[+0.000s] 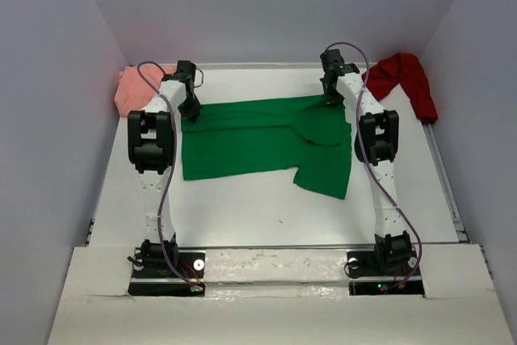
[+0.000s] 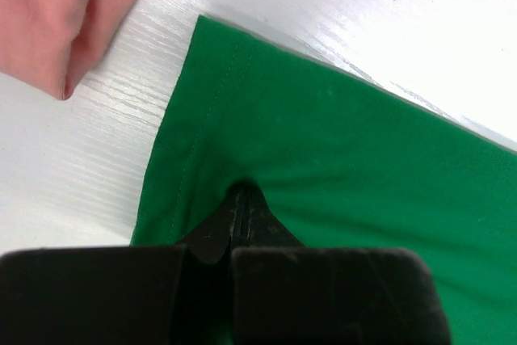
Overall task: Fold and stack the t-shirts
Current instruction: Flatten the tshirt out
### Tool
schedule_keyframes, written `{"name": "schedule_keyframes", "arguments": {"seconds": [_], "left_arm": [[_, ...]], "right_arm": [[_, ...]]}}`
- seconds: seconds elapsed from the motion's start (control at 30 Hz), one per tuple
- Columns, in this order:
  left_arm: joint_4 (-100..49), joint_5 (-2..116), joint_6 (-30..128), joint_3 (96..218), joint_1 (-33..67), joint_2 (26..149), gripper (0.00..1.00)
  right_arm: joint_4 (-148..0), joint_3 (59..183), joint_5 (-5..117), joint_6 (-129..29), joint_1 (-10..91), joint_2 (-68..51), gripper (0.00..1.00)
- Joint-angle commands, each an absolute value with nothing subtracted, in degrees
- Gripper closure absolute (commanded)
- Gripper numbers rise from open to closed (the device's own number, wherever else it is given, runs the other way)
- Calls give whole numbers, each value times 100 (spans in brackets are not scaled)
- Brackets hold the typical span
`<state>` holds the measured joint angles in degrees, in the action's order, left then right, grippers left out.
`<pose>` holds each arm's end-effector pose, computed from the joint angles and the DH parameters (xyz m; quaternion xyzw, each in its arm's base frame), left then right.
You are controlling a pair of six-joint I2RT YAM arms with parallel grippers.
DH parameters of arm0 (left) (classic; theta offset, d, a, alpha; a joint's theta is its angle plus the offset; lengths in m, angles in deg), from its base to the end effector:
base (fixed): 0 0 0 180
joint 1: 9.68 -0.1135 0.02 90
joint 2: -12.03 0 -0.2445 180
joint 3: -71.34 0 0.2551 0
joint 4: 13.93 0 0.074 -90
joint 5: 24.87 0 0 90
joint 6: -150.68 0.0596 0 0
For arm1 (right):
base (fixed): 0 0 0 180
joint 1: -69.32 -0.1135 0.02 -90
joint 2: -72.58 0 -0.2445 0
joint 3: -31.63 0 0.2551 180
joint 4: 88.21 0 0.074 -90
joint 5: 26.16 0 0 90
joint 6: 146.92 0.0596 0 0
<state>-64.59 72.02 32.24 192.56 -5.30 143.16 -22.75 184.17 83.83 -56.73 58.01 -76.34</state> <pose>0.4966 -0.0309 0.1378 -0.2162 0.9411 -0.0159 0.2596 0.5388 0.0870 0.1412 -0.0505 0.9548 -0.1435 0.2552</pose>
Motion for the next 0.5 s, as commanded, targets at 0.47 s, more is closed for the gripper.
{"name": "schedule_keyframes", "arguments": {"seconds": [0.47], "left_arm": [[-6534, 8164, 3731, 18989, -389, 13799, 100]], "right_arm": [[-3214, 17207, 7923, -6104, 5939, -6911, 100]]}}
